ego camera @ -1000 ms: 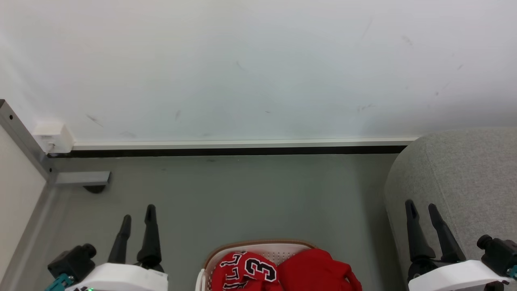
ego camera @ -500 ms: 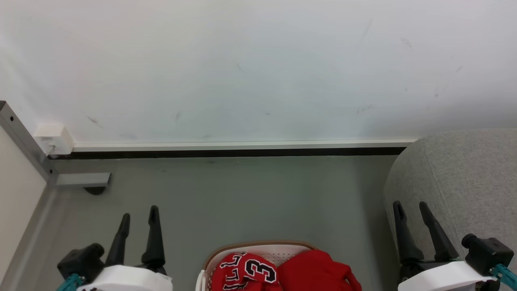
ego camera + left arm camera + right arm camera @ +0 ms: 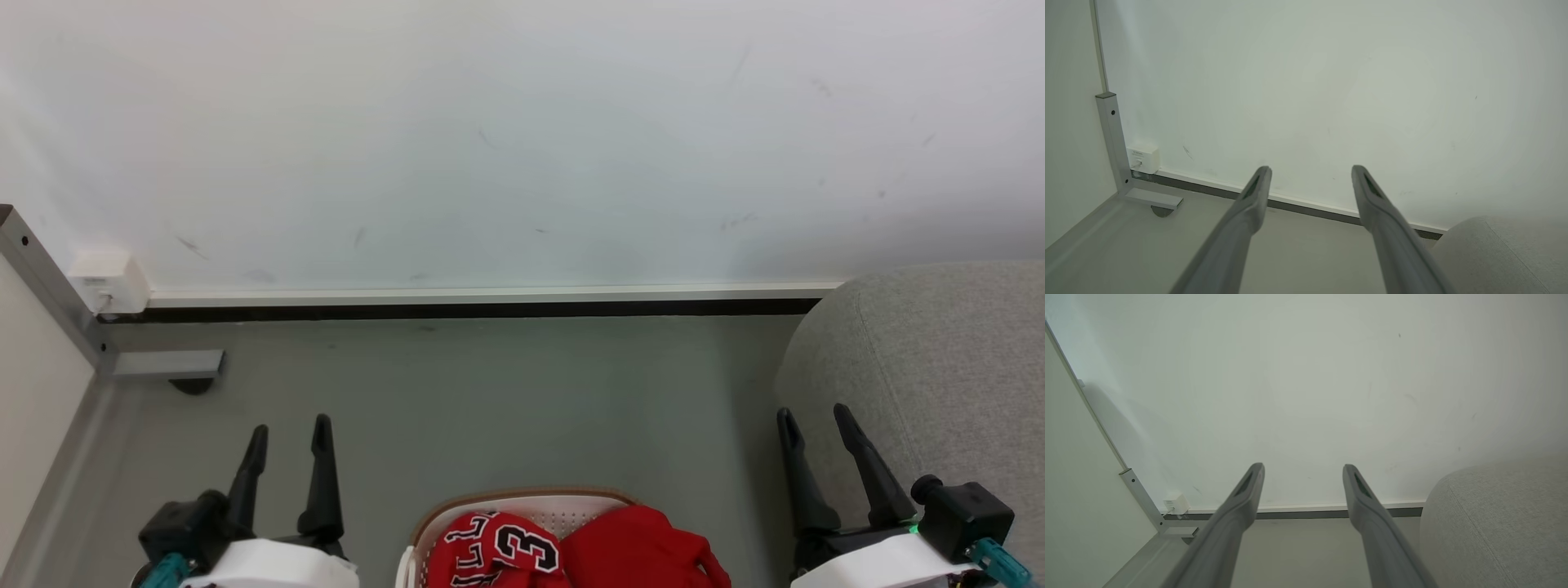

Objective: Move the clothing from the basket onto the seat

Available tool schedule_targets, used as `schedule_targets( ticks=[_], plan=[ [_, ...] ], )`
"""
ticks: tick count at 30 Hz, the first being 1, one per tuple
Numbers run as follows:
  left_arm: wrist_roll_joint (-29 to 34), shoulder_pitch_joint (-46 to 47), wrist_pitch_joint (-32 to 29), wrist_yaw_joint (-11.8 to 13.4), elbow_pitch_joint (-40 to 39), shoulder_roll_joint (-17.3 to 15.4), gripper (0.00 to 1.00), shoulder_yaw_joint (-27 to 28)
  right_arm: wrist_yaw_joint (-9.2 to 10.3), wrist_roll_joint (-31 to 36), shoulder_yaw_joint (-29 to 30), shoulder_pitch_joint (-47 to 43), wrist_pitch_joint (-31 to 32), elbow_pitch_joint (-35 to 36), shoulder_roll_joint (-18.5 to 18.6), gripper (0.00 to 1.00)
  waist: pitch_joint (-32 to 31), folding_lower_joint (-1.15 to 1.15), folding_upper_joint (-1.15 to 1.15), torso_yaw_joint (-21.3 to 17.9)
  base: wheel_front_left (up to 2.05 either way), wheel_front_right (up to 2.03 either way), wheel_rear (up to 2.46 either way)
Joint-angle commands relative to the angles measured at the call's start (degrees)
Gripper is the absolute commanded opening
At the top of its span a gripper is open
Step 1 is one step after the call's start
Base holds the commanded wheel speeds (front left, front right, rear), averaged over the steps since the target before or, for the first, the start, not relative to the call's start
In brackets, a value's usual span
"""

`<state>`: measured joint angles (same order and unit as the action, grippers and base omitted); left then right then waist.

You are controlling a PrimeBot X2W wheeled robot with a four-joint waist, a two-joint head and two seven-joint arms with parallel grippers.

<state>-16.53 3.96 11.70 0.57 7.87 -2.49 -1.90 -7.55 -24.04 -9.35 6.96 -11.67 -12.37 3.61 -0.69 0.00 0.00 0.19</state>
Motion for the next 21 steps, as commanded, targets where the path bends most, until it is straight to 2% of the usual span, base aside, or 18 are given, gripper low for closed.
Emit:
schedule_targets(
  ticks=[1,21],
  plan=[
    [1.63,-0.15,0.42,0.19,-0.5,-0.51,1.0,0.1,0.09,1.22,-0.3,0.94,-0.44,0.5,0.09,1.0,-0.02,0.0,0.0,0.01,0.0,0.0,0.0],
    [10.36,-0.53,2.65,1.42,-1.3,-0.6,1.0,-0.95,0.11,8.89,-1.95,1.22,-2.74,0.81,0.16,1.0,-0.09,0.0,0.0,-0.19,0.0,0.0,0.0]
  ],
)
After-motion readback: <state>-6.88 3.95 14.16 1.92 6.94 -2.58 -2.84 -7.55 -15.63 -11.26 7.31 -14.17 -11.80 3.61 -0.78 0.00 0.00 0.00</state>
